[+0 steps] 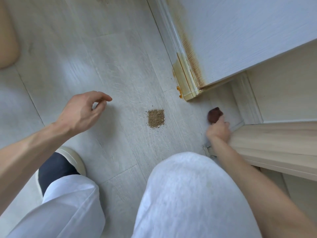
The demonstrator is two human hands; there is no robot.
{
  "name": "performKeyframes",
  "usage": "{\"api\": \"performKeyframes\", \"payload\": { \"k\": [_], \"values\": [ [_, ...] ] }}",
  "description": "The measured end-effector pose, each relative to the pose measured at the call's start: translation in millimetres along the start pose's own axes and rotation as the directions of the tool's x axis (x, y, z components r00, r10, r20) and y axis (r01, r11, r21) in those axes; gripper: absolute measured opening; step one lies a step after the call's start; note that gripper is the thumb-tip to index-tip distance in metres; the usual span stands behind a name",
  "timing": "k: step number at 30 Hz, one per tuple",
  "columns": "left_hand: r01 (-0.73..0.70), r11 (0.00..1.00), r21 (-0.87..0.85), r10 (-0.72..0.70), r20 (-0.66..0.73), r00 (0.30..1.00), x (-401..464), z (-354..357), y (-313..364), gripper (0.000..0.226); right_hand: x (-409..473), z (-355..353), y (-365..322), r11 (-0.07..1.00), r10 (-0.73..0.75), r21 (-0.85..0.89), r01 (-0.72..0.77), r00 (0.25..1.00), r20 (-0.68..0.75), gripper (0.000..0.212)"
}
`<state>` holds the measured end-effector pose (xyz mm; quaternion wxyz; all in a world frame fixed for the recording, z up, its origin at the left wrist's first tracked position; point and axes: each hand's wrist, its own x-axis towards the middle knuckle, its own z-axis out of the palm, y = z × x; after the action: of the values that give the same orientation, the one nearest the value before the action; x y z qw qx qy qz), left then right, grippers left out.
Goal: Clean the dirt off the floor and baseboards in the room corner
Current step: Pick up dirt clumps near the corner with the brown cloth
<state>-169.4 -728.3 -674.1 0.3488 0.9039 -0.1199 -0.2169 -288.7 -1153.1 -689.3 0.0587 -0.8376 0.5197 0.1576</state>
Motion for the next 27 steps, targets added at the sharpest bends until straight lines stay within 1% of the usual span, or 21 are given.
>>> {"api": "performKeyframes", "payload": {
  "k": [2,4,6,7,8,10,11,13,15,16,18,21,23,25,27],
  "values": [
    [0.017,1.0,0.001,-0.017,-0.017,1.0,-1,-1,-2,0.026,-35,20,-8,0.993,-0.121,0.016,0.121,0.993,0.004,0.049],
    [0.008,1.0,0.0,-0.008,-0.007,1.0,-1,1,0,0.026,-65,28,-14,0.967,-0.248,0.081,0.242,0.966,0.07,0.04],
    [0.0,1.0,-0.006,0.0,0.005,1.0,1,0,5,0.026,-76,28,-15,0.943,-0.323,0.138,0.303,0.934,0.156,0.033],
    [-0.005,1.0,-0.008,0.005,0.004,1.0,3,-1,7,0.027,-75,24,-14,0.939,-0.328,0.175,0.297,0.926,0.185,0.03],
    [-0.01,1.0,-0.009,0.01,-0.002,1.0,5,-2,9,0.027,-69,17,-12,0.935,-0.316,0.224,0.274,0.931,0.181,0.028],
    [-0.011,1.0,-0.019,0.011,-0.026,1.0,6,-5,11,0.026,-44,-2,-7,0.931,-0.241,0.297,0.21,0.968,0.069,0.026],
    [-0.008,1.0,-0.025,0.007,-0.034,0.999,5,-6,11,0.026,-24,-14,-4,0.934,-0.185,0.313,0.174,0.983,0.006,0.027],
    [0.002,1.0,-0.025,-0.003,-0.041,0.999,1,-6,8,0.026,23,-33,-6,0.937,-0.079,0.335,0.095,0.995,-0.062,0.033],
    [0.004,1.0,-0.017,-0.004,-0.035,0.999,-4,-4,5,0.026,66,-42,-13,0.955,-0.035,0.293,0.051,0.998,-0.059,0.042],
    [0.006,1.0,-0.013,-0.006,-0.03,1.0,-7,-4,3,0.026,82,-42,-17,0.967,-0.044,0.249,0.05,0.999,-0.03,0.046],
    [0.018,1.0,-0.009,-0.018,-0.029,0.999,-12,-5,-3,0.026,94,-29,-26,0.981,-0.114,0.159,0.112,0.994,0.003,0.052],
    [0.027,1.0,-0.015,-0.027,-0.036,0.999,-17,-6,-10,0.026,47,-4,-38,0.967,-0.243,0.061,0.245,0.969,-0.048,0.053],
    [0.037,0.999,-0.025,-0.038,-0.035,0.999,-18,-6,-9,0.026,-2,15,-31,0.927,-0.363,0.074,0.367,0.93,-0.064,0.055],
    [0.045,0.999,-0.023,-0.045,-0.022,0.999,-17,-7,-8,0.027,-47,32,-24,0.87,-0.479,0.14,0.473,0.878,0.006,0.054],
    [0.031,0.999,-0.025,-0.031,-0.024,0.999,-16,-8,-3,0.026,-71,36,-22,0.831,-0.54,0.201,0.518,0.838,0.076,0.051]
  ]
}}
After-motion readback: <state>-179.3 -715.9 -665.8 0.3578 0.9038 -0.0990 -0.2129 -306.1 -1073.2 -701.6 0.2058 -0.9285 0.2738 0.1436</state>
